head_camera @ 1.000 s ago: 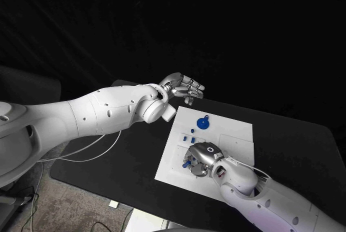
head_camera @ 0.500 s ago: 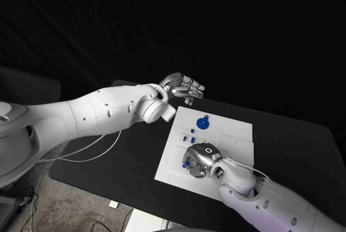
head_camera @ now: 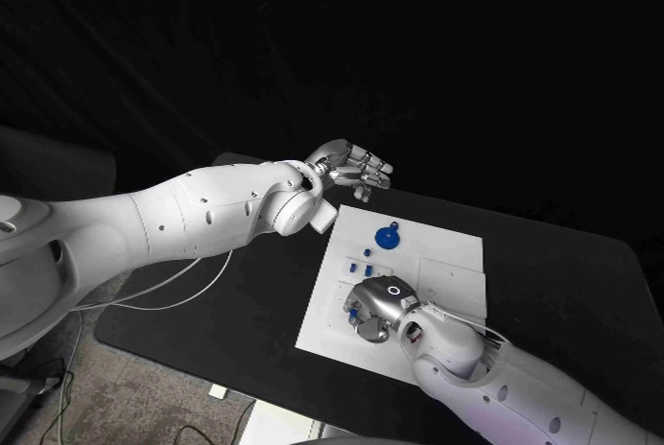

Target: Assemble the parts on the task board

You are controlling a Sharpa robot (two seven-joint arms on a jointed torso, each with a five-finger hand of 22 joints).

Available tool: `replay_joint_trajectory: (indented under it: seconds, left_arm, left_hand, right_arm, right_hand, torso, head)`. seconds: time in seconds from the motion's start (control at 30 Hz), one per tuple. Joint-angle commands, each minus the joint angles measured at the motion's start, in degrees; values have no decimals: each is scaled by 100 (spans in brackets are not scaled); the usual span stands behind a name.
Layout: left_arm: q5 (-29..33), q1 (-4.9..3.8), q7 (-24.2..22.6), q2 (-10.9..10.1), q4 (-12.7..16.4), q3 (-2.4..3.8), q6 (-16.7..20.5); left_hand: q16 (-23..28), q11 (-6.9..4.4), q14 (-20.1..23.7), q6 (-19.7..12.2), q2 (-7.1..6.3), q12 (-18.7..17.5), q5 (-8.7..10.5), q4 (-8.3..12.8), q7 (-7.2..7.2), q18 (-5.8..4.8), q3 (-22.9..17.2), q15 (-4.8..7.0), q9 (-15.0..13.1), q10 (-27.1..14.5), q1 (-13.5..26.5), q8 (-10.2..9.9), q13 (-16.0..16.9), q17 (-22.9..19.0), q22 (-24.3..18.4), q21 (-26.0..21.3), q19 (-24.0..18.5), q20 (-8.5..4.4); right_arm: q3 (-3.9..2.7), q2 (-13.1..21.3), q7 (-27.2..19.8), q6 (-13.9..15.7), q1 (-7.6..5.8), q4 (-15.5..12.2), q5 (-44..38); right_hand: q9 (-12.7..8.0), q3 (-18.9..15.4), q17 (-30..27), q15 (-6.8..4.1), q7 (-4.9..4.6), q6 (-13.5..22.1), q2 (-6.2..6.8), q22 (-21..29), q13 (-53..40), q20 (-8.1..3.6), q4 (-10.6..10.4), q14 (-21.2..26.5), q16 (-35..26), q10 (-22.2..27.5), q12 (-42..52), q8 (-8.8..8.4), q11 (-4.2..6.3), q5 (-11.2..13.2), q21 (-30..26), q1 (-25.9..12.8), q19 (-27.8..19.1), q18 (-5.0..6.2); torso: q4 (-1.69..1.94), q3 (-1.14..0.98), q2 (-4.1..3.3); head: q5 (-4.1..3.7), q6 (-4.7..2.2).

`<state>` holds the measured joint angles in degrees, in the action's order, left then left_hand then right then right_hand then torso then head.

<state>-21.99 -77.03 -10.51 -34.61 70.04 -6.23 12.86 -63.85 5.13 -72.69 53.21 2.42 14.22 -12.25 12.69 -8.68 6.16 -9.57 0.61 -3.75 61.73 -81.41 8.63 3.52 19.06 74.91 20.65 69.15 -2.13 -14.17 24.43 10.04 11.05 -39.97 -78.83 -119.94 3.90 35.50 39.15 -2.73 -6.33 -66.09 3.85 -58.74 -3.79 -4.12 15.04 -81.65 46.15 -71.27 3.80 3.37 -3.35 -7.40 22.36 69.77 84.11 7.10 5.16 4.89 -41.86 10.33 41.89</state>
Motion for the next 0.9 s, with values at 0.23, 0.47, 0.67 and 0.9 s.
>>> replay_joint_trajectory:
  seconds: [0.23, 0.47, 0.67, 0.9]
  left_arm:
    - [39, -3, -36, -9, 13, 5, -70]
    - [39, -3, -29, -18, 15, 5, -72]
    - [39, -3, -24, -22, 15, 5, -76]
    - [39, -3, -20, -26, 15, 5, -79]
  left_hand:
    - [9, -17, -54, -14, 38, -8, -19, -27, -6, 72, -7, 13, 6, 44, 19, -14, 1, 11, 105, -36, 35, 3]
    - [9, -17, -54, -14, 38, -8, -19, -27, -6, 72, -7, 13, 6, 44, 19, -14, 1, 11, 105, -36, 35, 3]
    - [9, -17, -54, -14, 38, -8, -19, -27, -6, 72, -7, 13, 6, 44, 19, -14, 1, 11, 105, -36, 35, 3]
    - [15, -17, -58, -22, 36, -14, -21, -33, -7, 68, -10, 14, 6, 46, 22, -13, 1, 15, 104, -50, 45, 0]
  right_arm:
    - [32, 20, -199, 134, 25, 40, 153]
    - [35, 47, -240, 194, 25, 26, 202]
    - [35, 64, -250, 246, 25, -2, 215]
    - [36, 82, -270, 393, 25, -32, 276]
  right_hand:
    - [-18, -308, -124, 93, -12, 226, 245, 59, 34, 107, -25, 35, -19, 331, -39, 21, -88, -272, -156, -137, 122, 209]
    - [-18, -531, -196, 104, -14, 254, 246, 105, 34, 123, -6, 40, 10, 378, -40, 21, -101, -343, -241, -162, 167, 220]
    - [-19, -594, -229, 104, -16, 253, 228, 115, 34, 123, 24, 44, 33, 376, -41, 21, -101, -343, -264, -163, 183, 223]
    - [-23, -716, -253, 123, -4, 366, 285, 133, 34, 136, 34, 47, 47, 507, -38, 18, -129, -358, -283, -199, 190, 237]
  torso:
    - [-3, -6, 0]
    - [-7, -7, 0]
    - [-2, -8, -3]
    - [-4, -3, -1]
  head:
    - [-27, 15]
    - [-40, 16]
    - [-54, 22]
    - [-65, 20]
